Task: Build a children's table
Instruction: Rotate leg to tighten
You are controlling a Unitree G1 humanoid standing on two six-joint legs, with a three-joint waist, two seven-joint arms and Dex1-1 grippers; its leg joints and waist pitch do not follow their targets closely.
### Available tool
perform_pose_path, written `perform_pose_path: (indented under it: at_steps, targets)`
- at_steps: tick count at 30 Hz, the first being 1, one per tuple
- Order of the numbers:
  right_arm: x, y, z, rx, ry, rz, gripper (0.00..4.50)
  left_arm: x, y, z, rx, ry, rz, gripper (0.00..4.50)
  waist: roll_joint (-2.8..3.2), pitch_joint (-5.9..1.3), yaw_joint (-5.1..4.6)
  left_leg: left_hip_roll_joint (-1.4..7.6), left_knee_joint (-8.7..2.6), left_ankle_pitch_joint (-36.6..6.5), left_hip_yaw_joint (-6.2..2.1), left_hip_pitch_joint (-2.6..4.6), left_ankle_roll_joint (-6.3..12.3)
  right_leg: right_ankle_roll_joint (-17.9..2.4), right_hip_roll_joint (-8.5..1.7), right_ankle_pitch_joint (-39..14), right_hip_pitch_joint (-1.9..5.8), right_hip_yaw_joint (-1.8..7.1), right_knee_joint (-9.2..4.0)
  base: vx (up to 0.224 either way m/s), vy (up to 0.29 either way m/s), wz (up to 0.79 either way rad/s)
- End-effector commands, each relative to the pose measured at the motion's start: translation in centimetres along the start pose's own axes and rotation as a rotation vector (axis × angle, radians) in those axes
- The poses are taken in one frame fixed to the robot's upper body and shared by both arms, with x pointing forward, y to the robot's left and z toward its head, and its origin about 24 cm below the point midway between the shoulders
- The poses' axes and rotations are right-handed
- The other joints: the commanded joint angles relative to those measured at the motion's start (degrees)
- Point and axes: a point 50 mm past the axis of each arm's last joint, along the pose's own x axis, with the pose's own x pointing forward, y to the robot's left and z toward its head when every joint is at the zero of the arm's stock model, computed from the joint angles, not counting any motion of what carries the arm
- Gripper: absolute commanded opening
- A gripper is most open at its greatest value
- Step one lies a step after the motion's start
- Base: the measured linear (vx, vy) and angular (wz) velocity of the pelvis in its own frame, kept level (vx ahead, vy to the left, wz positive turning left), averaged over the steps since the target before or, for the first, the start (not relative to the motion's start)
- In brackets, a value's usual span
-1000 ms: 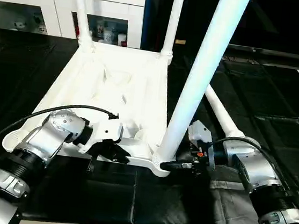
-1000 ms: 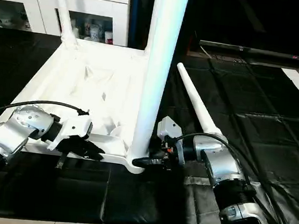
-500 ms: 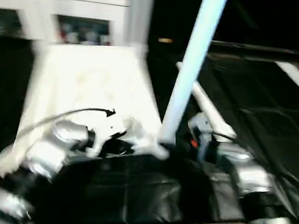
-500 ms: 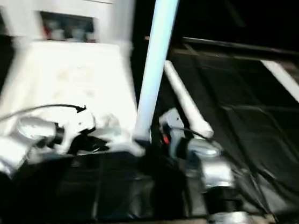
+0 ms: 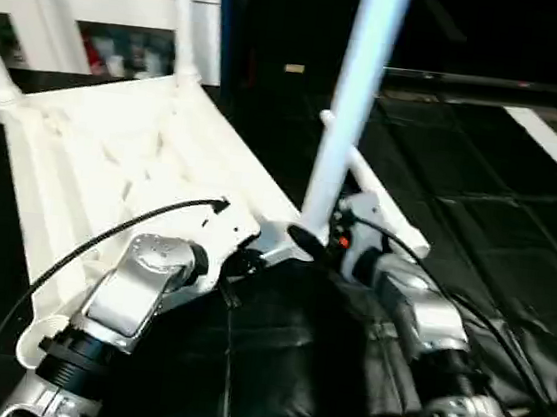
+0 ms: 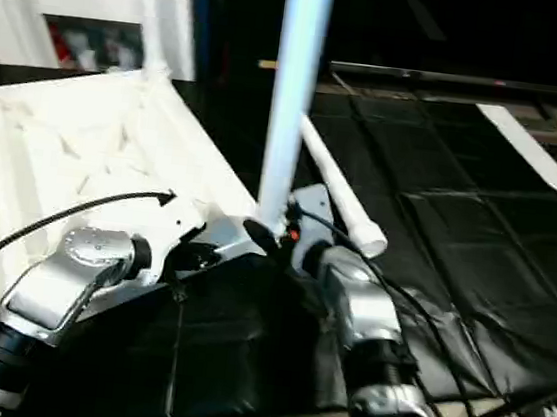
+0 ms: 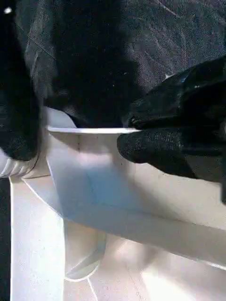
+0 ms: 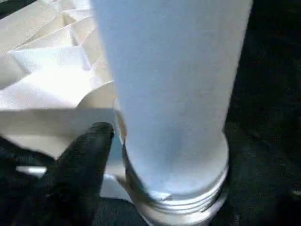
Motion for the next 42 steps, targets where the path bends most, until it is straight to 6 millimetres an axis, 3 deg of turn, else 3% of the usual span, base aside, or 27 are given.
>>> perform_pose_path:
  at_steps: [1,4,8,13,19,23,25,26,30,31,33,42]
  targets:
    - [-0.4,0.5,-1.0,-0.002,0.034,0.075,3.94,0.1,-0.1,1.5,0.052,-0.074,-0.042,0.0,0.24,-4.25,0.5,1.14,-3.8,-11.02,-0.11,-0.13,2.28,-10.34,-3.71,-15.23,3.2,3.06,-3.85,0.0,0.0,0.0]
    - [-2.6,-0.7,-0.4,-0.085,0.019,0.18,4.28,-0.6,0.3,0.7,0.105,-0.094,-0.138,0.0,0.05,-4.1,1.06,0.98,-3.75,-11.72,-0.05,-0.12,2.74,-8.9,-3.75,-18.13,3.3,3.0,-4.36,0.0,0.0,0.0]
    - [-4.1,-1.5,0.4,-0.132,0.013,0.253,4.43,-1.1,0.7,0.1,0.19,-0.071,-0.216,0.0,0.12,-3.91,1.54,1.01,-3.9,-13.79,-0.08,0.08,2.69,-7.58,-3.78,-22.7,3.03,2.91,-4.93,0.0,0.0,0.0]
    - [-5.6,-2.2,1.8,-0.235,0.051,0.413,4.43,-2.0,0.7,-0.2,0.267,-0.029,-0.388,0.0,0.34,-3.89,1.82,1.31,-3.87,-15.63,-0.06,0.7,2.13,-8.53,-3.81,-23.68,2.63,2.95,-4.88,0.0,0.0,0.0]
    - [-5.7,-1.9,1.6,-0.316,0.137,0.547,4.43,-2.2,1.2,-0.9,0.335,0.031,-0.466,0.0,0.31,-4.07,2.87,1.57,-3.79,-14.75,0.1,0.74,2.09,-9.99,-3.85,-20.33,2.63,3.17,-4.3,0.0,0.0,0.0]
    - [-5.0,-1.5,1.4,-0.365,0.17,0.605,4.43,-2.2,1.6,-1.2,0.358,0.048,-0.498,0.0,0.3,-4.26,3.22,1.57,-3.71,-13.2,0.09,0.37,1.8,-11.19,-3.92,-17.77,2.9,3.13,-3.77,0.0,0.0,0.0]
    - [-4.7,-1.3,1.4,-0.371,0.179,0.633,4.43,-2.2,1.7,-1.3,0.365,0.054,-0.505,0.0,0.31,-4.32,3.36,1.62,-3.73,-12.83,0.07,0.31,1.83,-11.44,-3.9,-16.93,3.02,3.13,-3.6,0.0,0.0,0.0]
    - [-4.7,-1.3,1.4,-0.372,0.181,0.64,4.43,-2.2,1.7,-1.3,0.367,0.056,-0.508,0.0,-0.1,-4.34,3.49,1.63,-3.68,-12.42,0.08,0.25,2.0,-11.37,-3.94,-16.81,3.1,3.13,-3.42,0.0,0.0,0.0]
    - [-4.3,-1.1,1.4,-0.371,0.201,0.677,4.43,-2.2,1.8,-1.4,0.381,0.061,-0.528,0.0,-0.06,-4.37,3.87,1.74,-3.66,-11.38,0.12,0.21,2.16,-11.48,-4.01,-15.83,3.05,3.23,-3.24,0.0,0.0,0.0]
    - [-4.2,-1.1,1.4,-0.368,0.203,0.678,4.14,-2.2,1.8,-1.4,0.381,0.061,-0.529,0.0,-0.02,-4.35,3.93,1.76,-3.68,-11.48,0.11,0.22,2.09,-11.58,-4.03,-15.92,3.05,3.2,-3.23,0.0,0.0,0.0]
    - [-4.1,-1.1,1.4,-0.358,0.203,0.685,4.14,-2.2,1.9,-1.4,0.385,0.06,-0.533,0.0,0.0,-4.38,3.99,1.72,-3.65,-11.43,0.15,0.21,1.98,-11.66,-4.07,-15.86,3.04,3.24,-3.2,0.0,0.0,0.0]
    - [-4.2,-1.3,1.1,-0.343,0.216,0.708,3.33,-2.0,2.1,-1.5,0.392,0.057,-0.537,0.0,0.09,-4.32,4.07,1.75,-3.71,-12.45,0.12,0.3,1.57,-11.0,-4.08,-17.7,3.07,3.22,-3.44,0.0,0.0,0.0]
